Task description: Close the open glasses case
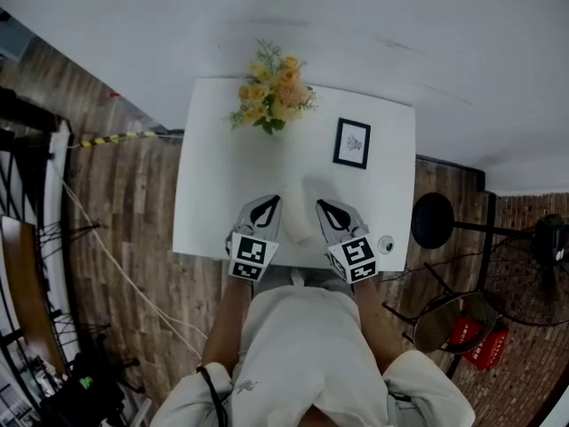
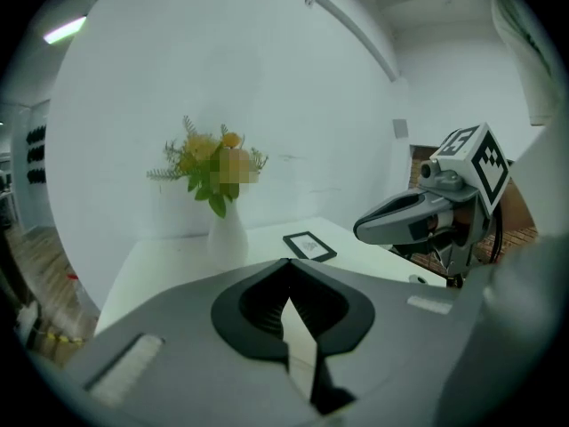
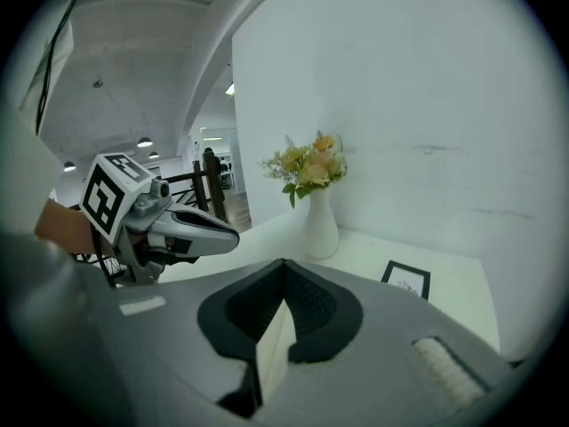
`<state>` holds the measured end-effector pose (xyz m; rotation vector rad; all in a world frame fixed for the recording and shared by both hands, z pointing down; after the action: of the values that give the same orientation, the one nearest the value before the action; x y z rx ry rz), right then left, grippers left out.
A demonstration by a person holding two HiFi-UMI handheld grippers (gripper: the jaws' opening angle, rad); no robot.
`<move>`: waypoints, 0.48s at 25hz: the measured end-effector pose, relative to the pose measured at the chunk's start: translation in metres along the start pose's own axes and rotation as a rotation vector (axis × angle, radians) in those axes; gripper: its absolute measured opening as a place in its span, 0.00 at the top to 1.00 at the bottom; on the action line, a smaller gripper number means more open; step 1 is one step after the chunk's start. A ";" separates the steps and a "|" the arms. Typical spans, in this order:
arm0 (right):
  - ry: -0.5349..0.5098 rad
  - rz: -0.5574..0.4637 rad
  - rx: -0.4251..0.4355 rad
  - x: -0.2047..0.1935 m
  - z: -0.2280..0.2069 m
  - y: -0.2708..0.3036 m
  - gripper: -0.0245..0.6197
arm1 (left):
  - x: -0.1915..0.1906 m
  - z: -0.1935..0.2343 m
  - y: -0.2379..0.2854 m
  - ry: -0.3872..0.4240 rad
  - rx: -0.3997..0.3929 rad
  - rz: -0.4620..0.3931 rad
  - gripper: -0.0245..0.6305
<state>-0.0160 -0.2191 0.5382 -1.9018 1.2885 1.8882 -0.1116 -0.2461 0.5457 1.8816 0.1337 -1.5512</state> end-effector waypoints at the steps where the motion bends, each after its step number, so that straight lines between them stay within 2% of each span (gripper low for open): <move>1: -0.012 -0.022 -0.005 0.008 0.000 -0.005 0.96 | 0.011 0.000 -0.003 0.005 0.003 -0.026 0.93; 6: -0.077 -0.130 -0.020 0.047 0.007 -0.035 0.96 | 0.054 -0.003 -0.026 0.025 0.028 -0.127 0.93; 12: -0.133 -0.201 -0.010 0.071 0.013 -0.073 0.96 | 0.084 -0.015 -0.055 0.016 0.085 -0.194 0.93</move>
<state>0.0104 -0.1975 0.4417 -1.7999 1.0109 1.8846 -0.1016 -0.2240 0.4468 1.9967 0.2687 -1.6939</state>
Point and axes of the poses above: the fingertips, and each gripper's own axes: y forward along the fingers, z to its left, x out of its top, the point moved 1 cm from there along -y, backward along the fingers, and after that the axes turned 13 degrees about x, right-handed, at the moved point
